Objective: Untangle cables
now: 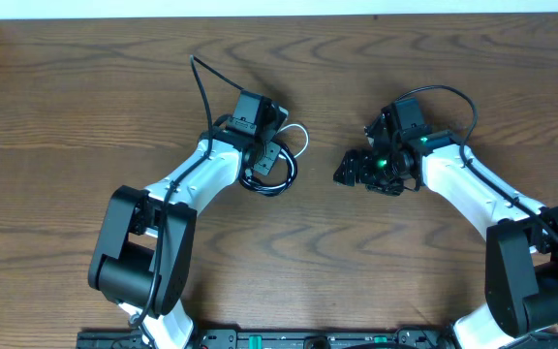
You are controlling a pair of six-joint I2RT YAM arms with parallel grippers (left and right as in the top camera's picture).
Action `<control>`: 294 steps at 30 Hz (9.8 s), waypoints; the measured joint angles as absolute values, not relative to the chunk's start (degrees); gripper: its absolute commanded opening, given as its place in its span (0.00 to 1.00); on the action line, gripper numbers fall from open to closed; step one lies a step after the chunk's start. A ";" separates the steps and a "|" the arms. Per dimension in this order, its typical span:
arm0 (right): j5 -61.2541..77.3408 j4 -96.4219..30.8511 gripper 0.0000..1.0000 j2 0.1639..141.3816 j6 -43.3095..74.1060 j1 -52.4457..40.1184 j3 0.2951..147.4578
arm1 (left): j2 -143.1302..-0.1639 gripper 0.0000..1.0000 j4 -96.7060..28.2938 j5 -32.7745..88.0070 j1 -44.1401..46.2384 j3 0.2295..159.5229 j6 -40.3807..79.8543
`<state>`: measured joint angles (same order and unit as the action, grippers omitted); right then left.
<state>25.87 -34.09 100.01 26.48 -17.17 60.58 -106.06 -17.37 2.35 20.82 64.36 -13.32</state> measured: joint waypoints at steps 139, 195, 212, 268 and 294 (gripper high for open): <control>36.73 -21.43 0.01 106.19 -5.04 -21.23 60.69 | -90.48 0.08 -27.07 31.24 20.58 64.84 4.73; 28.51 -30.02 0.01 71.00 26.59 -15.03 60.69 | -103.09 0.76 -16.60 44.60 22.46 64.79 22.98; 27.42 -30.74 0.01 71.00 26.59 -15.03 60.69 | -103.11 0.70 -14.09 46.61 22.87 64.79 27.05; 19.73 -38.24 0.19 76.12 26.59 -15.05 60.03 | -89.36 0.07 -1.93 36.29 28.93 64.66 31.42; 21.56 -34.50 0.68 79.77 24.58 -15.05 59.68 | -95.90 0.48 -20.62 19.31 26.30 64.55 20.23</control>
